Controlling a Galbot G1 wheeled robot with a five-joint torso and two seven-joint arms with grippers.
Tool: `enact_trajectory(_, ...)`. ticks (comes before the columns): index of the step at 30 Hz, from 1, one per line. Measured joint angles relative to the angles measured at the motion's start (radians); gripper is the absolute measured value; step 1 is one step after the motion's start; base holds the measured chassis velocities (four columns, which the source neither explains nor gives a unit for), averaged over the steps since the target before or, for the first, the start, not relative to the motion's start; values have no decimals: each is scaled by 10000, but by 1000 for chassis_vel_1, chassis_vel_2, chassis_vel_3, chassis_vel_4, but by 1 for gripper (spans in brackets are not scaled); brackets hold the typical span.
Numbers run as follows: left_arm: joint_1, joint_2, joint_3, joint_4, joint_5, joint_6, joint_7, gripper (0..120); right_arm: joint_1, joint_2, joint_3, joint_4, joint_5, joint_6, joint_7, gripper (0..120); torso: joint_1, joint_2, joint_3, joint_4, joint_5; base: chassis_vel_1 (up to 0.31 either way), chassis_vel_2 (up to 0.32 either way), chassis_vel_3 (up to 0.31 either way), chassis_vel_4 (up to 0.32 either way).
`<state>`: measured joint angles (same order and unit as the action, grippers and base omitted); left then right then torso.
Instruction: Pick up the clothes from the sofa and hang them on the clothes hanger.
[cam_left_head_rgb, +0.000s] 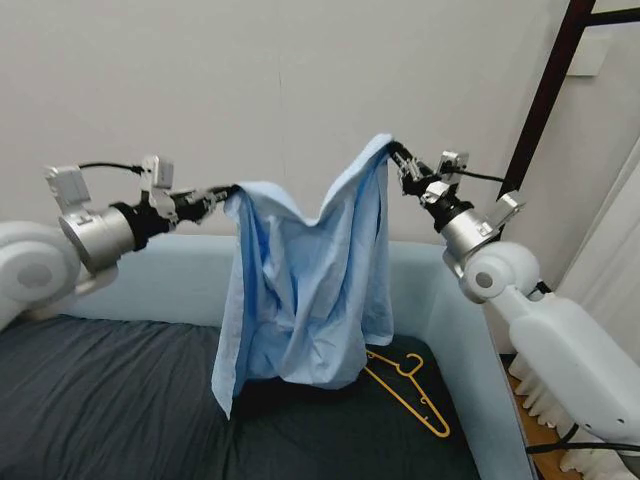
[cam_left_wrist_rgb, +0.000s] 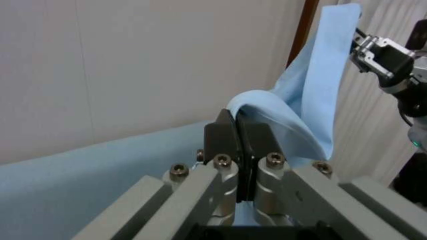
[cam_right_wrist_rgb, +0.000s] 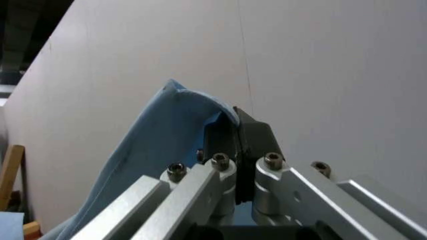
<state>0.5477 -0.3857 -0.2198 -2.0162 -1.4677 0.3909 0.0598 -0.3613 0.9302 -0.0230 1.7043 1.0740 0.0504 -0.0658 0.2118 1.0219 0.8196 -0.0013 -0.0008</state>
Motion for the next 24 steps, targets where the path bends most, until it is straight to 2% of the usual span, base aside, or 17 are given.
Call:
enact_trajectory(2,700,-36,-391,138,594,-258,670,0,-418,29,-104,18,-200,-14,256,0,-1,0,0,1,1,0,0,0,0)
enact_trajectory(3,700,-36,-391,138,594,-258,670,0,-418,29,-104,18,-200,-14,256,0,-1,0,0,1,1,0,0,0,0)
enact_trajectory(5,1167,-47,-690,420,982,-396,1468,0,-869,47,-173,46,-698,-280,759,0,0,0,0,4,2,0,0,0,0)
enact_trajectory(12,1473,-358,-520,1381,1723,-595,3032,0,-1993,200,-136,87,-1871,-792,1919,0,0,0,0,-1,0,0,0,0,0)
enact_trajectory(19,1645,-802,-134,1639,2229,-409,2904,0,-2755,578,-138,-349,-2255,-669,2178,0,0,0,0,1,0,0,0,0,0)
enact_trajectory(22,1665,-941,-91,1687,2316,-232,2681,0,-2987,704,-257,-819,-2142,-666,2199,8,-1,0,0,0,2,0,0,0,0)
enact_trajectory(23,1662,-976,-88,1721,2378,-143,2595,0,-3038,779,-320,-1118,-2123,-631,2236,15,-1,1,-1,0,2,0,0,0,0)
enact_trajectory(24,1662,-976,-88,1721,2378,-143,2595,0,-3038,779,-320,-1118,-2123,-631,2236,15,-1,1,-1,0,2,0,0,0,0)
